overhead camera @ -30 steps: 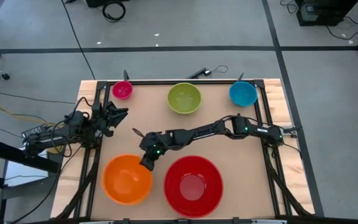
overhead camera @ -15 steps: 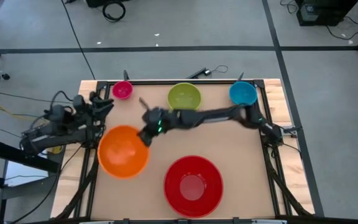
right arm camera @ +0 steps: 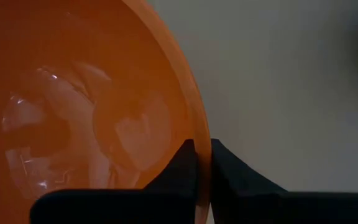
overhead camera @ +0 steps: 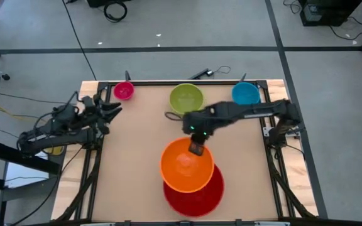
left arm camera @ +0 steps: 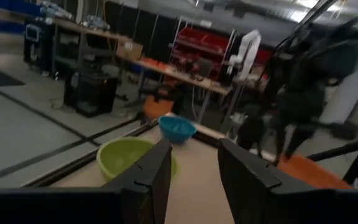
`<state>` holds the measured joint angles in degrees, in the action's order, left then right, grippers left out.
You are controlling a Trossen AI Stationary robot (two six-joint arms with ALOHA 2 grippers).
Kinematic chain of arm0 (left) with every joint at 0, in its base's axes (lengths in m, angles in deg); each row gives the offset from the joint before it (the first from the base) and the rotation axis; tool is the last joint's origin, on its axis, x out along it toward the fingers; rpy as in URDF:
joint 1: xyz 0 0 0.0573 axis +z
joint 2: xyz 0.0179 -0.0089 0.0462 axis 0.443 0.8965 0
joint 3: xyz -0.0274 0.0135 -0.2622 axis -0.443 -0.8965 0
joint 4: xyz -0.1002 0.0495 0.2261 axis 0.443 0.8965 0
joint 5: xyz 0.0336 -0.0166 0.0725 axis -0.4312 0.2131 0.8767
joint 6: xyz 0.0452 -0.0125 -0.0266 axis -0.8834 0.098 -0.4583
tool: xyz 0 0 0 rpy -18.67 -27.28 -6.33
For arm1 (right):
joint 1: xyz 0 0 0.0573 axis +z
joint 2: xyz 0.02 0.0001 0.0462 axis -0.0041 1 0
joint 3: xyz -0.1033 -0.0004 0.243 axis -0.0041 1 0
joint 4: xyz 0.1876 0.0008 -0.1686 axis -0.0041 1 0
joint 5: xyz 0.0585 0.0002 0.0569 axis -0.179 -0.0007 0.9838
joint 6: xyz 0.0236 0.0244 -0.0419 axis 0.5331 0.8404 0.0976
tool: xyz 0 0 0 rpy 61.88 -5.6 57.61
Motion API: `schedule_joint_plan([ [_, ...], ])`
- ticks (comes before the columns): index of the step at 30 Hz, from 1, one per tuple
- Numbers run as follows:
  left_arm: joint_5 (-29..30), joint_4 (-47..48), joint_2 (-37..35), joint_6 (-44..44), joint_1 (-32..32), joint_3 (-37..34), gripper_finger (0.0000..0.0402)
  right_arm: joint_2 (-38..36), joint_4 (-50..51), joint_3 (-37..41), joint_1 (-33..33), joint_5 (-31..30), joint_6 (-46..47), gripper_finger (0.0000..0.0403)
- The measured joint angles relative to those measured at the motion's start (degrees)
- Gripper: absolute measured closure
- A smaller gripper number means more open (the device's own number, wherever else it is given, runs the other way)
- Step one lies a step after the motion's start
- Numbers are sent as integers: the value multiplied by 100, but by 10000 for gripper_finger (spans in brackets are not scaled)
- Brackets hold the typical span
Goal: Nest bowls inside each other
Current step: Stack the orange bowl on top of the red bowl, then stack the green bowl on top of the orange bowl
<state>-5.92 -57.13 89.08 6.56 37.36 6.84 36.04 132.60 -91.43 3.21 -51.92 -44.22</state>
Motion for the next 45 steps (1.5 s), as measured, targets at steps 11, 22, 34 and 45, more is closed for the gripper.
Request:
schedule_joint_plan([
  [11, 32, -643, 1195, -57, -2, -176, 267, -797, -1883, 2364, 1091, 154, 1555, 373],
  [22, 22, -965, 2053, -177, -2, -178, 267, -886, -2619, 2781, 1331, -209, 2177, 270],
  [34, 33, -960, 2712, 1007, -2, -180, 267, -1636, -1780, 2661, -52, -2023, 1658, 243],
  [45, 413, -911, 3699, 1942, 0, -180, 267, -728, -2207, 2680, -2472, -715, 1074, 243],
])
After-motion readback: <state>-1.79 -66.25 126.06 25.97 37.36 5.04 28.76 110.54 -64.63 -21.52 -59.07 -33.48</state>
